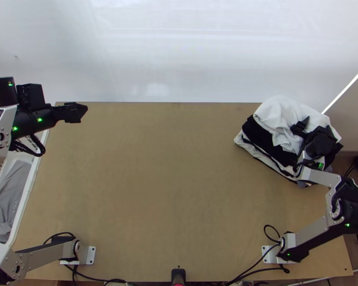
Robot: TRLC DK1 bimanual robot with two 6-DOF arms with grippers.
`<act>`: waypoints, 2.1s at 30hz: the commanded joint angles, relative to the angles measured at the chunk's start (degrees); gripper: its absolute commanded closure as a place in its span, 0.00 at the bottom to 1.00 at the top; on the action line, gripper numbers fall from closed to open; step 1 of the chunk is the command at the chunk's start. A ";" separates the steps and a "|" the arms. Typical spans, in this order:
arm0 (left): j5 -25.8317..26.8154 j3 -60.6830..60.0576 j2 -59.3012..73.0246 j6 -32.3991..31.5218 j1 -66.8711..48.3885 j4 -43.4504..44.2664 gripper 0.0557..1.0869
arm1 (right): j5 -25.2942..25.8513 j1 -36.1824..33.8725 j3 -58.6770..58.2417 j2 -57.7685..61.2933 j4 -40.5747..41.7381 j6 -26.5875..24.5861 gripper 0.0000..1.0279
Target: Fold the t-shirt
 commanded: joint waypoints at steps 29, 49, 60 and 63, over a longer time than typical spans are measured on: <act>-18.58 -52.65 -44.61 1.31 1.19 50.96 0.05 | -14.21 14.17 -8.11 -75.88 -2.12 -3.08 0.04; -19.28 -92.03 -63.86 12.47 0.40 79.18 0.05 | -20.36 21.73 -39.31 -93.81 -22.34 -9.50 0.04; -19.54 -100.29 -75.72 8.43 0.22 71.62 0.05 | -20.27 21.11 -39.31 -94.07 -41.76 -8.88 0.04; -19.54 -100.29 -75.72 7.29 0.40 66.87 0.05 | -20.27 20.94 -39.31 -94.86 -46.59 -8.44 0.04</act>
